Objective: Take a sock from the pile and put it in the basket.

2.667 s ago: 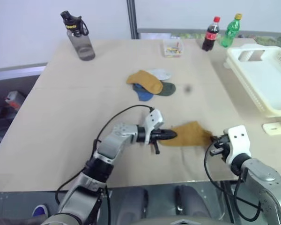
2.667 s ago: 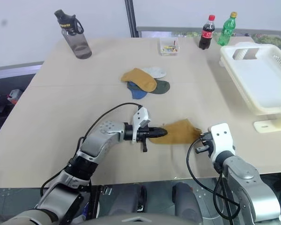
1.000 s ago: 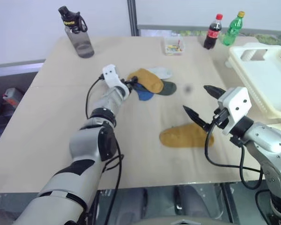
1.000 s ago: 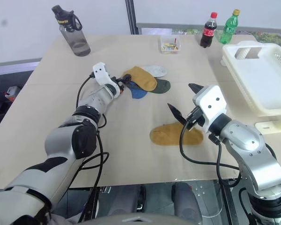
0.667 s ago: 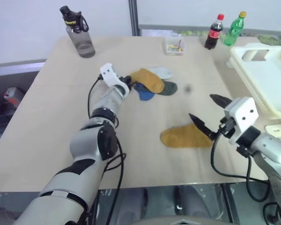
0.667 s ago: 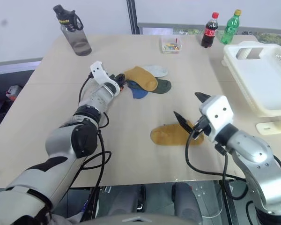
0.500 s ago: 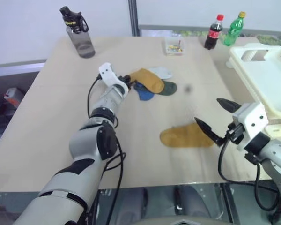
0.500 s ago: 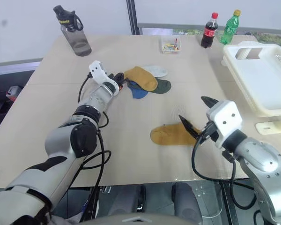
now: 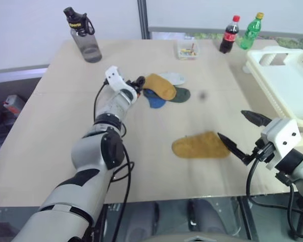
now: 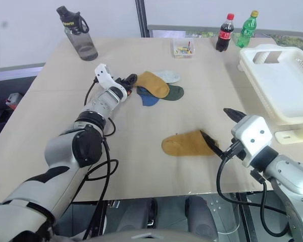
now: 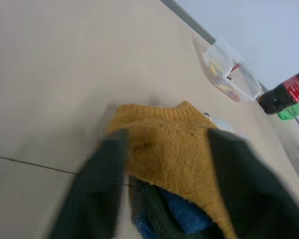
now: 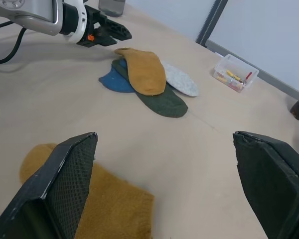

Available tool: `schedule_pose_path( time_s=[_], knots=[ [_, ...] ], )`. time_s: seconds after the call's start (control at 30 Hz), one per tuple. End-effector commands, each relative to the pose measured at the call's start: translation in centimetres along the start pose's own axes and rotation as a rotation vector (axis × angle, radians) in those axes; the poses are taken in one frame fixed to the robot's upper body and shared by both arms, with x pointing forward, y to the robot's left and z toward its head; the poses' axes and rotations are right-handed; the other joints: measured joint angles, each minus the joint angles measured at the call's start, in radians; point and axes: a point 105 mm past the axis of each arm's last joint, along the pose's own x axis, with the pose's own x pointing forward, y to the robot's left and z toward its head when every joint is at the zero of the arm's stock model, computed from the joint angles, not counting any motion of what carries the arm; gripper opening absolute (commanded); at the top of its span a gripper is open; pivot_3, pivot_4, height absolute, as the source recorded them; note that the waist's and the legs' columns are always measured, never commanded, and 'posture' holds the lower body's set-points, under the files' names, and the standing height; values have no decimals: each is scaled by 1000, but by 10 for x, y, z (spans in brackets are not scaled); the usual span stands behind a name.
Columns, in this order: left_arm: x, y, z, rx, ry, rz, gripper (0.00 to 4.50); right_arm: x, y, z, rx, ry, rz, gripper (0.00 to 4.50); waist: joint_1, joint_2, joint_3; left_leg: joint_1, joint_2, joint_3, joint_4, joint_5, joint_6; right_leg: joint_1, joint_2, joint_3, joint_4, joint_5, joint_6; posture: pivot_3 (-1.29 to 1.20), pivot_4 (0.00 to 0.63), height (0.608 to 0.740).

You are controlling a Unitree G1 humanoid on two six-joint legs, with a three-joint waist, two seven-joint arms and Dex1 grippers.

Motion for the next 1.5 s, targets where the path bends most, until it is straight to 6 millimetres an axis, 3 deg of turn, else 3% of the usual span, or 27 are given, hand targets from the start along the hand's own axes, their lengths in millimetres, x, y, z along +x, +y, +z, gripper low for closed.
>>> schedule_pose_path(
  time_s=[0.03,0.13,0.23,0.4,0.73,0.83,0.9,1.03,1.13,1.33,1.5],
  knots=[
    [1,-4,9,44,-25,-6,3067,-2,2,15,-49,-52,-9,4500,0,0,0,0,0,0,0,0,0,0,0,0,0,0,0,0,150,740],
    [3,-7,2,48,-18,3,3067,0,2,15,-48,-52,-6,4500,1,0,0,0,0,0,0,0,0,0,0,0,0,0,0,0,150,740],
    [5,-14,-4,52,-13,-8,2346,1,2,14,-50,-49,-4,4500,4,0,0,0,0,0,0,0,0,0,0,0,0,0,0,0,150,740],
    [6,-17,-6,22,-18,-17,44,1,1,15,-55,-48,-3,4500,3,0,0,0,0,0,0,0,0,0,0,0,0,0,0,0,150,740],
    [-2,-6,24,-25,-133,-58,8,4,-1,18,-49,-58,14,4500,-2,0,0,0,0,0,0,0,0,0,0,0,0,0,0,0,150,740],
    [-5,-3,23,58,-128,-61,8,7,-2,18,-48,-64,25,4500,-1,0,0,0,0,0,0,0,0,0,0,0,1,0,0,0,150,740],
    [-4,-3,14,206,-87,-44,8,9,-2,18,-47,-68,34,4500,2,0,0,0,0,0,1,0,0,0,0,0,1,0,0,0,150,740],
    [-2,-17,7,504,-95,-41,1699,12,-1,18,-44,-72,57,4500,11,0,0,0,0,0,1,0,0,0,0,0,1,0,0,0,150,740],
    [-1,-23,1,635,-93,-53,3080,10,0,17,-39,-66,73,4500,16,0,0,0,0,0,1,0,0,0,0,0,0,0,0,0,150,740],
    [-15,-47,-17,910,-129,-232,3080,6,1,14,-38,-41,91,4500,18,0,0,0,0,1,1,0,0,0,0,2,0,0,0,0,150,740],
    [-35,-52,-26,1229,-167,-304,3080,4,-1,13,-33,-35,83,4500,21,0,0,1,1,1,1,0,0,0,0,2,1,0,0,0,150,740]
  ],
)
